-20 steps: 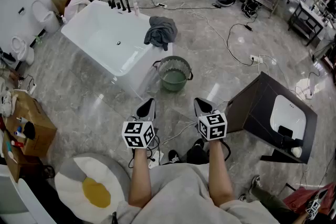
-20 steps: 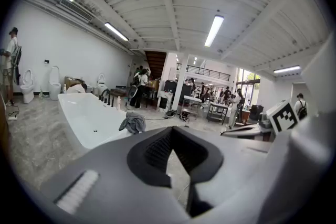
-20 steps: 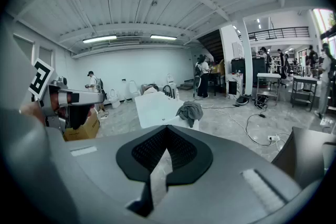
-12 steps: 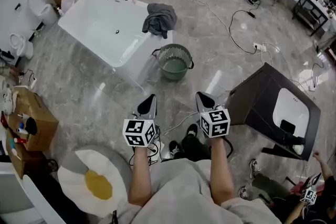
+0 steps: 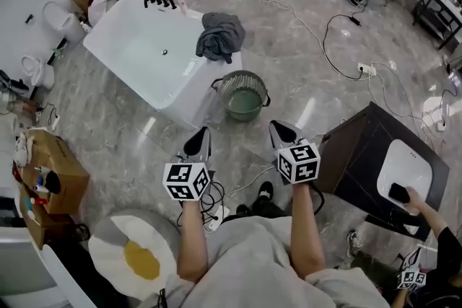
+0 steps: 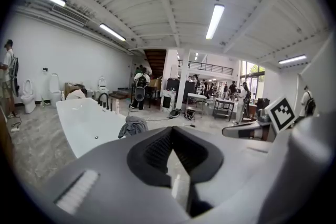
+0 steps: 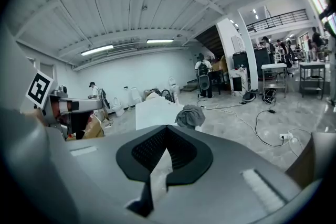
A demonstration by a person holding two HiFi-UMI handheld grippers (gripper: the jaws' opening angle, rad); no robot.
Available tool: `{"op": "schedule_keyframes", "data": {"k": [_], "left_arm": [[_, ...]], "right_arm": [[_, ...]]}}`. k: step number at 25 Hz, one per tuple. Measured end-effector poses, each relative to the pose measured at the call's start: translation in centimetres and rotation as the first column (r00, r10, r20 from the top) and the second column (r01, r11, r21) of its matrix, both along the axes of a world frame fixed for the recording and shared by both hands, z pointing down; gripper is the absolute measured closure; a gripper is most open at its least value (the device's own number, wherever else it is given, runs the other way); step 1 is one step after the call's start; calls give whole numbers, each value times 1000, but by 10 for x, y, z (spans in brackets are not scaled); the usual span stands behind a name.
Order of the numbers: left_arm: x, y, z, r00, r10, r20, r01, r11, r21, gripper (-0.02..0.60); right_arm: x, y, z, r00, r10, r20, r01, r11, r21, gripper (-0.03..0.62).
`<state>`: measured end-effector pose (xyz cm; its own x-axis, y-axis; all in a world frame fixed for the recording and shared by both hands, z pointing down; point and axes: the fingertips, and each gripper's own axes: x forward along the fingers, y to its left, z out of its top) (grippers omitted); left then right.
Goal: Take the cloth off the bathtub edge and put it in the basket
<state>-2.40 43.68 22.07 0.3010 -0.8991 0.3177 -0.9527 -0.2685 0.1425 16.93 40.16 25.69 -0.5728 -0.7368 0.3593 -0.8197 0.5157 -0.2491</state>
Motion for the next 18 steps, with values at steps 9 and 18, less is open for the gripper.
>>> {"op": "schedule_keyframes", "data": {"k": [9, 18], "left_arm": [[30, -49, 14, 1000, -15, -2, 15, 1000, -17, 525], [17, -105, 15, 999, -32, -18, 32, 999, -3, 526]], "right_arm": [[-1, -32, 12, 981, -195, -12, 195, 980, 45, 599], [-9, -92, 14, 981, -192, 25, 191, 981, 27, 599]]}}
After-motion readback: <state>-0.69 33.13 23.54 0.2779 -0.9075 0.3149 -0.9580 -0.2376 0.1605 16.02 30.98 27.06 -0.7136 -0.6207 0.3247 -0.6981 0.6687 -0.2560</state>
